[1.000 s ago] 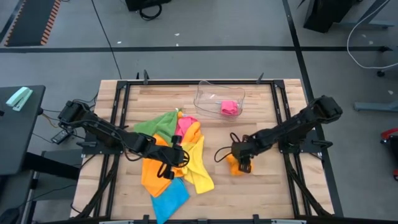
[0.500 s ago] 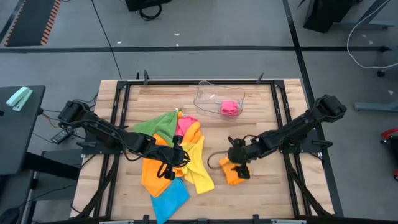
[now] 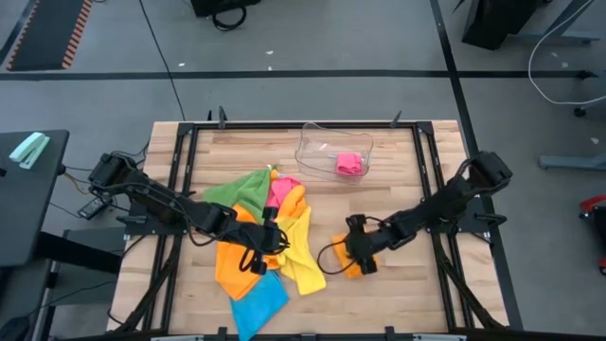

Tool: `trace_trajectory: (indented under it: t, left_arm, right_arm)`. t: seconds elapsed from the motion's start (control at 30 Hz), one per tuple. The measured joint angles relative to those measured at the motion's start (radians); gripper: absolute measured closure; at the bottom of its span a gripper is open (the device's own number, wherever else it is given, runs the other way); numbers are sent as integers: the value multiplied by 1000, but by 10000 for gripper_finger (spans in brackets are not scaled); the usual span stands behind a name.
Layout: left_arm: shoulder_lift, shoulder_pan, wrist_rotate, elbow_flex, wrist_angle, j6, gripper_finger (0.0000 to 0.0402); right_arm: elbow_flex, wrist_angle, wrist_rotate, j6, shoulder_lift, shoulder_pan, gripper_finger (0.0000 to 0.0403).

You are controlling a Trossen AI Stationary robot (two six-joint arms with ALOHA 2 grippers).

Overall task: Fold microfiber towels
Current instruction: Fold the right orange microfiber cloth

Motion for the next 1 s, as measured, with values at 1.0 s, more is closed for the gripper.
trace_trajectory:
  t: [1.0]
  left_arm:
    - [0,-2,0,0,18,-27,374]
  right_arm:
    - [-1,-323,343,-407,-230,246,128]
